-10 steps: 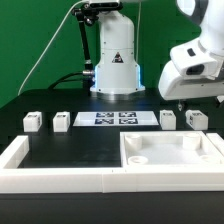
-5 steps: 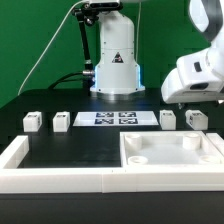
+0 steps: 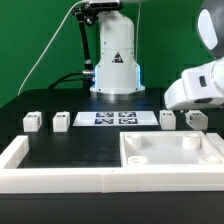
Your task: Assemble square table
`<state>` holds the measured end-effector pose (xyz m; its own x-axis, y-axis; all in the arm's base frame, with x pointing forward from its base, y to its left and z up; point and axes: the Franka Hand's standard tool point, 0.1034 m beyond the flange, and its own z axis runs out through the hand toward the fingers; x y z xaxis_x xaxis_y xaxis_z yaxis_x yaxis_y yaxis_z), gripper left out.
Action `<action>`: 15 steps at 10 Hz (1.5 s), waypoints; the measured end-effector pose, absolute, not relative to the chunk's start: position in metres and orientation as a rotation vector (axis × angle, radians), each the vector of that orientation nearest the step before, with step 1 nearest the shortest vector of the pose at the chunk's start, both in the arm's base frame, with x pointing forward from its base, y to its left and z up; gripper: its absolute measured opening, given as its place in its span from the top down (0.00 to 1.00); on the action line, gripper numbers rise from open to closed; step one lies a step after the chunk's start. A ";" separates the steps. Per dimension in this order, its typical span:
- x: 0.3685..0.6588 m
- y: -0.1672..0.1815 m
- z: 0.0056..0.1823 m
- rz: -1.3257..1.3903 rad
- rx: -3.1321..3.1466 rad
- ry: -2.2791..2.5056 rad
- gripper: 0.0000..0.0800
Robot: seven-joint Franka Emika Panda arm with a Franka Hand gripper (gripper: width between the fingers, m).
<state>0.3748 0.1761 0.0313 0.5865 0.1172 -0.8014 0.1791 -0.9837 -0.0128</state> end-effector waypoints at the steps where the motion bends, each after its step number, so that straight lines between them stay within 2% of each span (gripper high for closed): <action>1: 0.372 0.176 0.027 -1.371 2.737 0.258 0.19; 4: 0.359 0.174 0.015 -1.397 2.717 0.263 0.19; 7: 0.353 0.173 0.012 -1.410 2.704 0.262 0.19; 8: 0.352 0.173 0.011 -1.413 2.702 0.263 0.36; 9: 0.352 0.173 0.011 -1.413 2.703 0.264 0.36; 10: 0.352 0.173 0.011 -1.413 2.703 0.264 0.53; 11: 0.352 0.173 0.011 -1.414 2.703 0.263 0.64; 15: 0.352 0.173 0.011 -1.414 2.703 0.263 0.64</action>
Offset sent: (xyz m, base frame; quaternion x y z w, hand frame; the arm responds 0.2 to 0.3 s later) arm -0.0142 -0.0099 -0.0154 -0.0267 -0.0010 -0.0015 0.9996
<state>0.3518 0.1733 0.0109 0.5596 0.1149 -0.8208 0.1885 -0.9820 -0.0089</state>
